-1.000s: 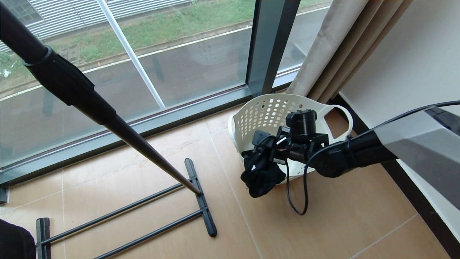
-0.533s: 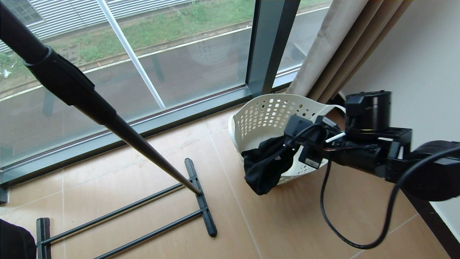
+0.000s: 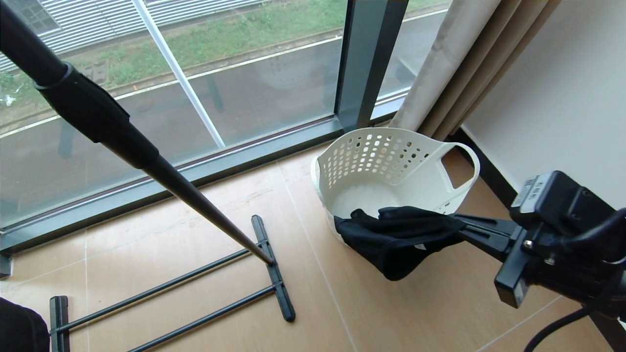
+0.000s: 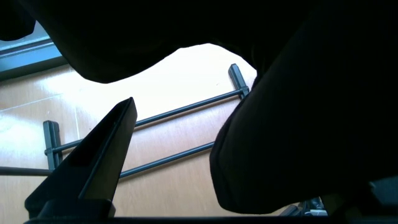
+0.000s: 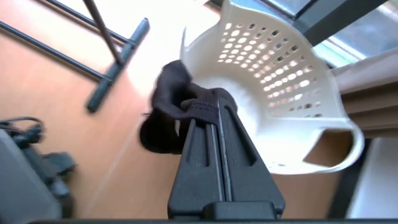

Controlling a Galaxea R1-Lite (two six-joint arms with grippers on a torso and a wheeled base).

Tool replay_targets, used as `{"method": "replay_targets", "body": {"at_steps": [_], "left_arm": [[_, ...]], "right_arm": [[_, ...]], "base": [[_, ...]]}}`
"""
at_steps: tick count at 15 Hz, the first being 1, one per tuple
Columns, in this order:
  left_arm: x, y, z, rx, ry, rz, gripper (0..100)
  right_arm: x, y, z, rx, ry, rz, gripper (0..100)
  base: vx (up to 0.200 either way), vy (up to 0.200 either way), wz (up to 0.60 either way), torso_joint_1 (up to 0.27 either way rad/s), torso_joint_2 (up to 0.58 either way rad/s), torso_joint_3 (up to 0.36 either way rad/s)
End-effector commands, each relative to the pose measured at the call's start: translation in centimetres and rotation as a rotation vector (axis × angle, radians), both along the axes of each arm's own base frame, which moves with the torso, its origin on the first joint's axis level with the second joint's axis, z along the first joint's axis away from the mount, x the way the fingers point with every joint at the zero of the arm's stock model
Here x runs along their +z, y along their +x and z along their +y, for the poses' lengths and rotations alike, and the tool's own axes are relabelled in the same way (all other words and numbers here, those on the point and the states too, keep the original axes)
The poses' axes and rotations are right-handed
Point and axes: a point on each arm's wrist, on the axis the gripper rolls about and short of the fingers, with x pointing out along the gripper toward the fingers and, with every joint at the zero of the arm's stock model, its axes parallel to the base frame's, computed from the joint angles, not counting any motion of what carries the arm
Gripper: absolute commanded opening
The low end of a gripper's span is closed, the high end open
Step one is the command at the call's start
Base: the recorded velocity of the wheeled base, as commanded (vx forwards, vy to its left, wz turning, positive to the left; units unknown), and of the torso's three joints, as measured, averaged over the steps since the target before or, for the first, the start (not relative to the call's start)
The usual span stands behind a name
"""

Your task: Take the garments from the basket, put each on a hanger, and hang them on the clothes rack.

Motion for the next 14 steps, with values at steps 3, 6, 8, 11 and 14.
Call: {"method": "replay_targets", "body": {"at_steps": [3,6,8,11,14], "left_arm": [[0.01,0.01,0.00,0.000,0.001,0.001,100],[0.01,0.01,0.00,-0.001,0.001,0.001,100],[0.01,0.01,0.00,-0.001,0.001,0.001,100],[0.01,0.01,0.00,-0.001,0.001,0.001,100],[0.01,0.01,0.00,-0.001,0.000,0.001,100]], "right_arm": [[0.45,-1.26,-0.78,0.027,0.050,-0.007,0],[0.23,-0.93,-0.97,0.005,0.044,0.001,0],[0.26,-0.96,-0.99,0.007,0.045,0.000,0],[0.20,-0.89,-0.97,0.004,0.043,0.002,0],[0.22,-0.91,-0.94,0.007,0.044,0.001,0]], "base": [[0.000,0.000,0.00,0.000,0.00,0.075],[0.000,0.000,0.00,0.002,0.01,0.181],[0.000,0.000,0.00,0.002,0.00,0.193],[0.000,0.000,0.00,-0.001,0.00,0.198],[0.000,0.000,0.00,0.001,0.01,0.201]]}}
